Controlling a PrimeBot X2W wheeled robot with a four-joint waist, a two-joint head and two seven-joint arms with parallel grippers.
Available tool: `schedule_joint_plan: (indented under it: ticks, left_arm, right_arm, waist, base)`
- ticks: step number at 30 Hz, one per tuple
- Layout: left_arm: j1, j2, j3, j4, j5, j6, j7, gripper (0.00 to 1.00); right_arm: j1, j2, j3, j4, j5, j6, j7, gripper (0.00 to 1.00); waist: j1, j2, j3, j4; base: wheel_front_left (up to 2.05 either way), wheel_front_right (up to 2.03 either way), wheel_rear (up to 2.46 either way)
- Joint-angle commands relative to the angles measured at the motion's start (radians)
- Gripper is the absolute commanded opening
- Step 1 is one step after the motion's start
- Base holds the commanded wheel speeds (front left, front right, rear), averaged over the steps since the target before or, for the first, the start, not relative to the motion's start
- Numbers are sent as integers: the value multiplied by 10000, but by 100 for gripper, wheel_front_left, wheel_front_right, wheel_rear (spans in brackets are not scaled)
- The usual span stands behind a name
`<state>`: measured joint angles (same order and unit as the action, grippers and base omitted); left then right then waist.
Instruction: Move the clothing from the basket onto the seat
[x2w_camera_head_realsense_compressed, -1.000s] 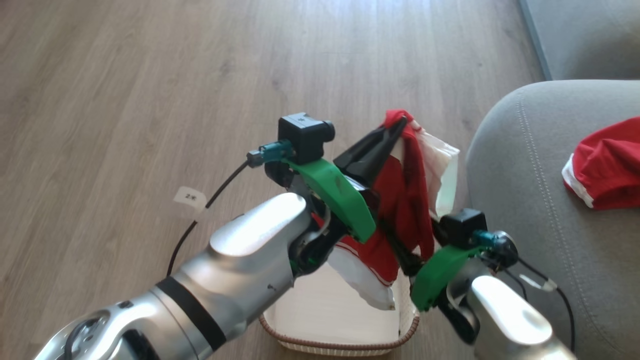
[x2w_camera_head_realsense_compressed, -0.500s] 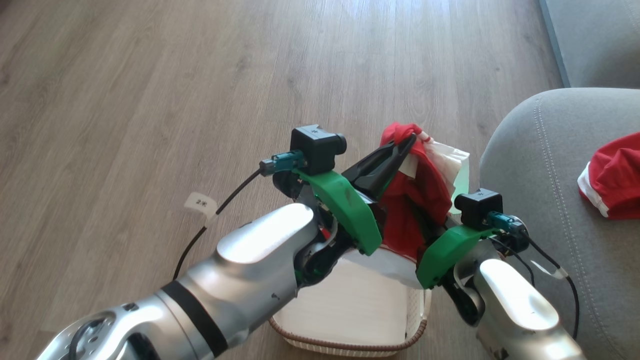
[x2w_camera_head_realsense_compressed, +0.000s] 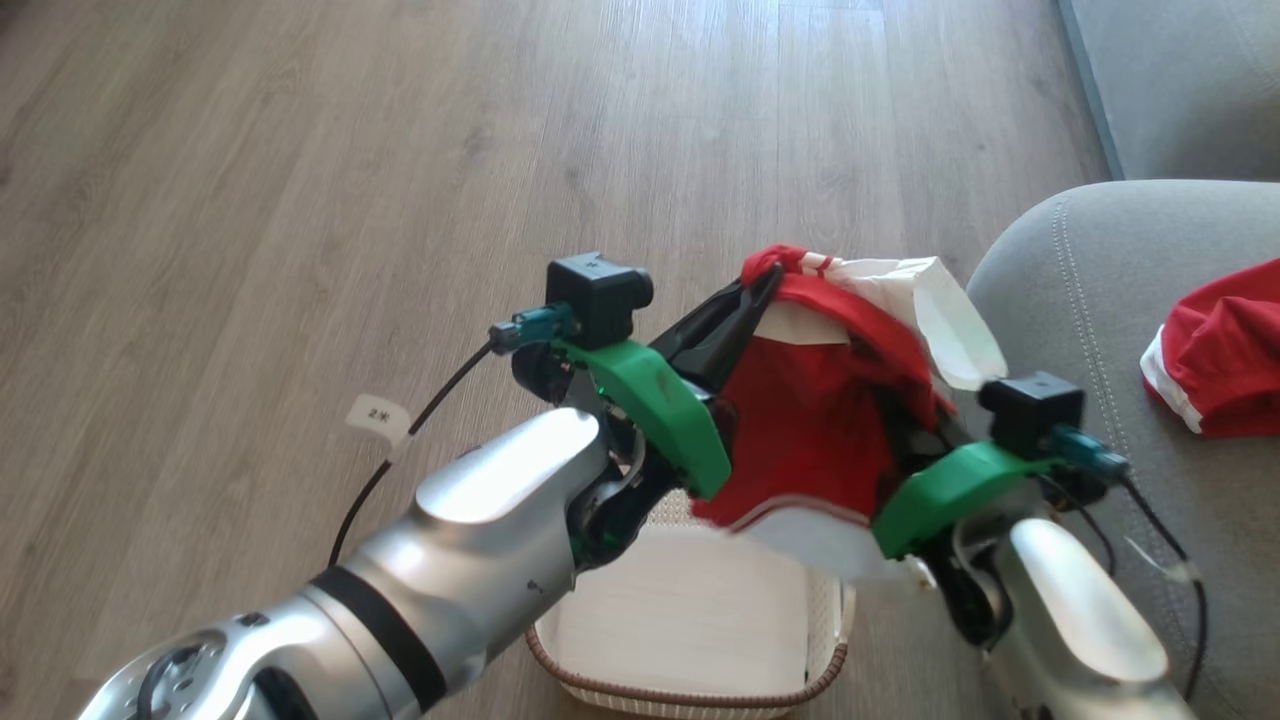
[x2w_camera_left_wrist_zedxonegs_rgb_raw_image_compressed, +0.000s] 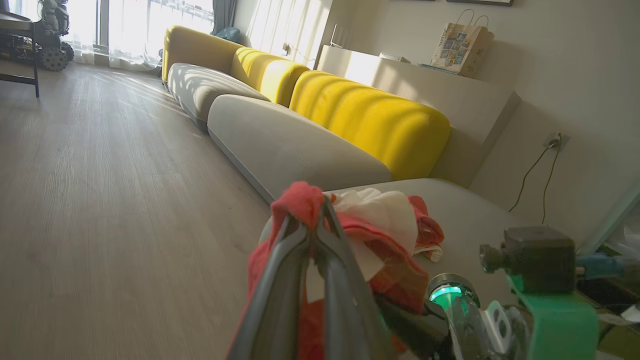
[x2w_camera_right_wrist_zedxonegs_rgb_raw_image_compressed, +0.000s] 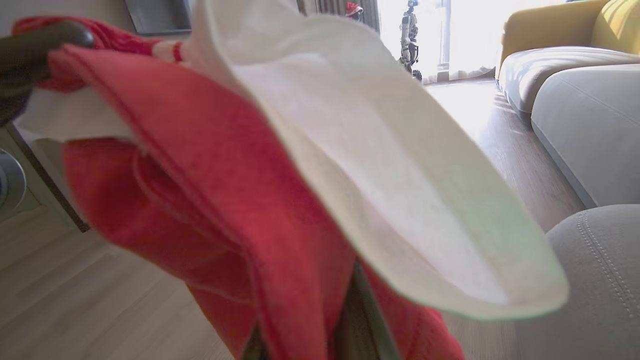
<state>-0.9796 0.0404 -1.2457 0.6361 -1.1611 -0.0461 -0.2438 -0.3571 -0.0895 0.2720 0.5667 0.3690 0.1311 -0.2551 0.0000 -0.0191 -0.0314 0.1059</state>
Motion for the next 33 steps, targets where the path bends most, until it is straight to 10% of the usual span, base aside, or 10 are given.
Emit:
schedule_joint_plan:
  ticks: [1,8,9,10,11,33]
  left_arm:
    - [-257,100,358,-96,4,-77,-131,0]
    - [284,102,456,321,294,-239,-170,0]
    - [358,102,473,309,261,-307,-171,20]
    - [431,101,488,281,220,-375,-172,73]
    - [487,101,483,251,211,-427,-173,100]
    - [1838,743,1151,-386,2475,-49,-179,100]
  right_arm:
    - [-165,-14,-42,-545,-83,-4,-67,0]
    - [558,-253,-1304,-2062,-305,-4,-67,0]
    - [628,-286,-1420,-2222,-300,-4,-67,0]
    - [703,-319,-1533,-2358,-290,-4,-67,0]
    - [777,-366,-1635,-2495,-302,-4,-67,0]
    - [1805,-929,-2564,-4798,-277,-4,-67,0]
  waist:
    - [0,0,-16,-12]
    - [0,0,-141,-169]
    - [0,0,-151,-199]
    - [0,0,-159,-234]
    - [0,0,-160,-264]
    - [0,0,163,-2548]
  base:
    - [0,0,0]
    - [0,0,0]
    - [0,0,0]
    - [0,0,0]
    - [0,0,0]
    - [0,0,0]
